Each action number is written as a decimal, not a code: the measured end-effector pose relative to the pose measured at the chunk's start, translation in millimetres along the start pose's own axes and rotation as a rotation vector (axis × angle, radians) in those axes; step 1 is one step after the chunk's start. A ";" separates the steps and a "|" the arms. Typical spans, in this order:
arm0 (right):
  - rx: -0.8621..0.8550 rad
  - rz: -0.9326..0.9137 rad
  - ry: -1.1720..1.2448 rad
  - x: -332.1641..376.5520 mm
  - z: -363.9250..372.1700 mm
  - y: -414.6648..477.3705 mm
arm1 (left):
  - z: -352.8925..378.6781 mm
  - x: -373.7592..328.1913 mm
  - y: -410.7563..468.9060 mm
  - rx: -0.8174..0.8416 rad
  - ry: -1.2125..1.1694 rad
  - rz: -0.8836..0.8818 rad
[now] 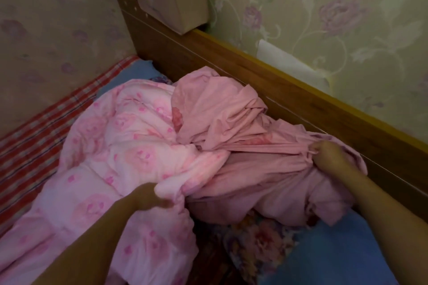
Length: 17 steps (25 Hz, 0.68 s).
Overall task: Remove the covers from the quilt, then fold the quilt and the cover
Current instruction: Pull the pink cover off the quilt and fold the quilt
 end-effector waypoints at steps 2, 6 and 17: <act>0.164 0.160 -0.265 -23.1 36.3 7.5 | 26.2 28.2 -8.3 0.107 0.085 -0.106; 0.167 0.217 -0.424 63.5 2.7 10.8 | 57.7 12.5 -5.4 0.209 0.165 -0.090; 0.096 -0.206 -0.425 175.2 155.0 26.1 | 110.5 28.5 -24.2 0.305 0.087 -0.076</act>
Point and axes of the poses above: each hand's wrist, its own y-axis towards the middle knuckle, its own z-axis out of the palm, x = y × z, the point moved 8 cm from there along y, towards the middle knuckle, and after that the axes turned 8 degrees about z, right-handed, at the moved point
